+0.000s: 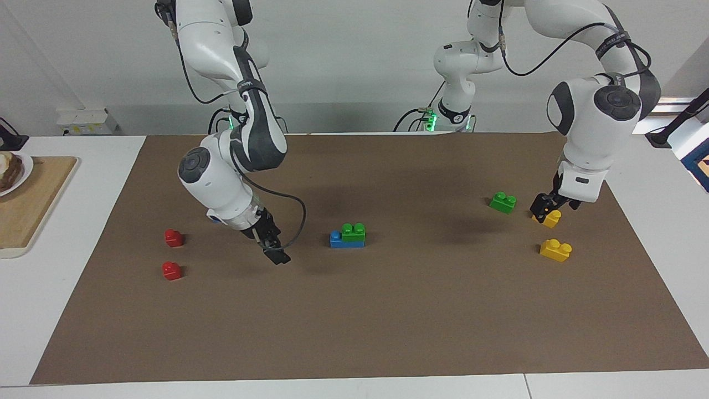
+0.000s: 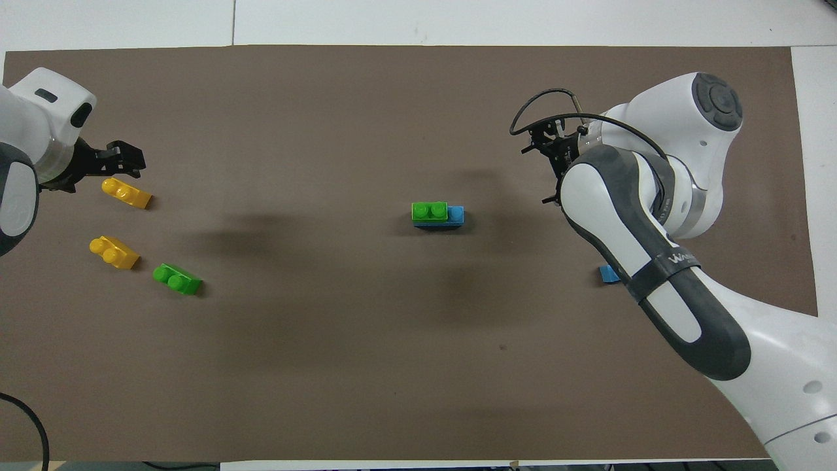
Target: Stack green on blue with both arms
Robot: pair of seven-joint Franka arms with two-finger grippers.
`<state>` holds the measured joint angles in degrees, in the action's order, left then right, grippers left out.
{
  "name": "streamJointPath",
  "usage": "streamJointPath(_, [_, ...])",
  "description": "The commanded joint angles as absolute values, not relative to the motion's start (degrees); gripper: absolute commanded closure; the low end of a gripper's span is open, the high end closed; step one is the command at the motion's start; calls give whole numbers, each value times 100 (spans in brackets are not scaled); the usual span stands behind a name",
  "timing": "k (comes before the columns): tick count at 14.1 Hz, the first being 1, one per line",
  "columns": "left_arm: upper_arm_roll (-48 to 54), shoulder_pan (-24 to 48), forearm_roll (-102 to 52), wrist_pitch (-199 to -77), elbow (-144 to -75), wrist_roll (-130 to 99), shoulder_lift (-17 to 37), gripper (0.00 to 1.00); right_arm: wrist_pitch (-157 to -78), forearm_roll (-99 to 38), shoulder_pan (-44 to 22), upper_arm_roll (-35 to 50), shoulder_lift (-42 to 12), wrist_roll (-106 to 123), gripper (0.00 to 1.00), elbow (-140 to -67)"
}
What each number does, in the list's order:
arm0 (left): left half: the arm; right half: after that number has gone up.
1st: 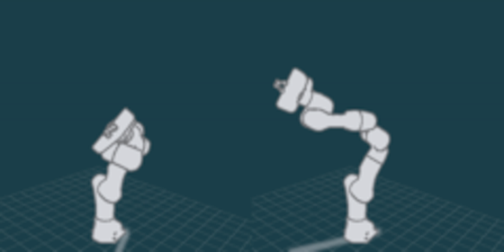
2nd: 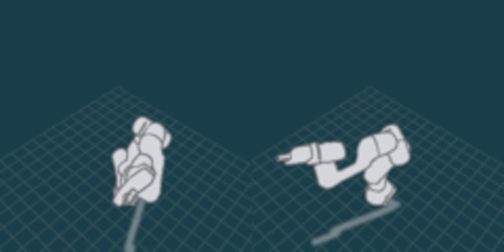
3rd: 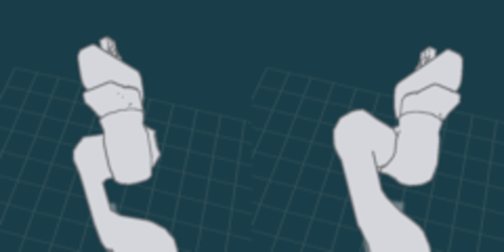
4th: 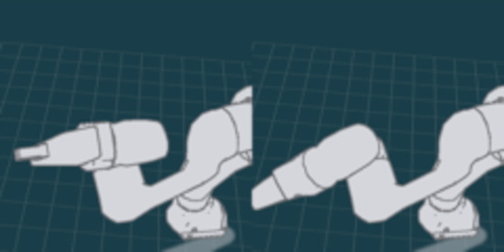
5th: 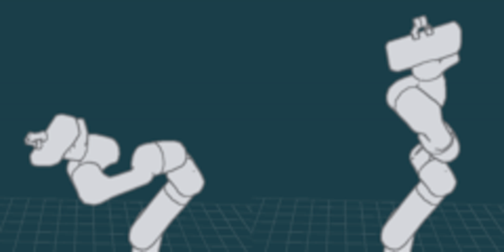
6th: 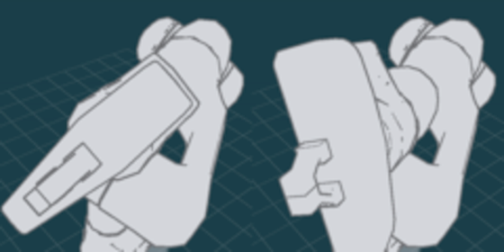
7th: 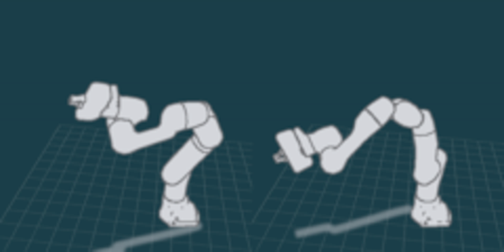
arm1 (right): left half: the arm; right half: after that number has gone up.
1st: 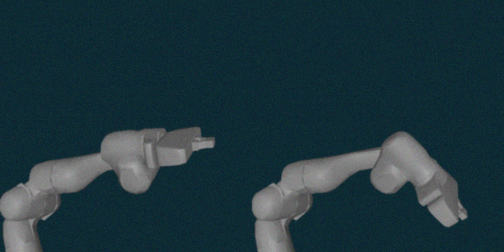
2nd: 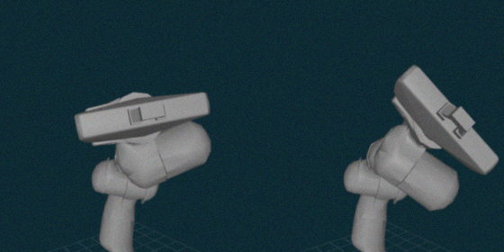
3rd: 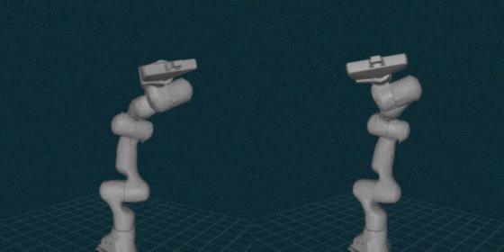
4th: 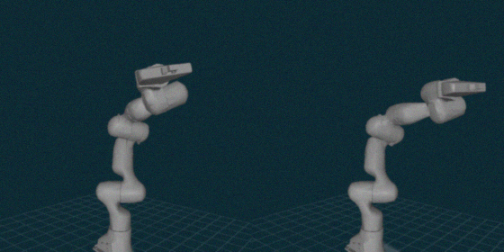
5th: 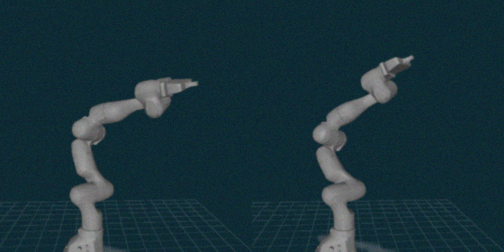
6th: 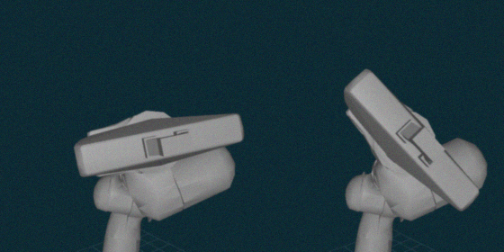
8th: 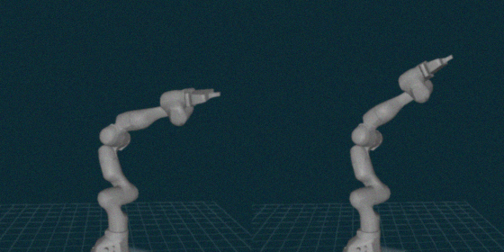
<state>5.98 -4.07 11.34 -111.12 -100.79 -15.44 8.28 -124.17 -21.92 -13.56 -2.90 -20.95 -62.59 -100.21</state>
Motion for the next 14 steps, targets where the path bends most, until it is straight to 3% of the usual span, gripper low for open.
streamJointPath(1, [659, -466, 819, -10610, -10187, -959, 361, 0, -12077, -1786, -1064, -255, -1776, -5373, 1, -10028])
streamJointPath(6, [668, -378, 467, -10029, -10187, -941, -157, 0, -11040, -924, -608, -255, -1074, -3354, 0, -9650])
streamJointPath(14, [677, -369, 440, -10020, -10143, -871, -211, 0, -9862, -282, -352, -281, 122, -1004, 0, -9650])
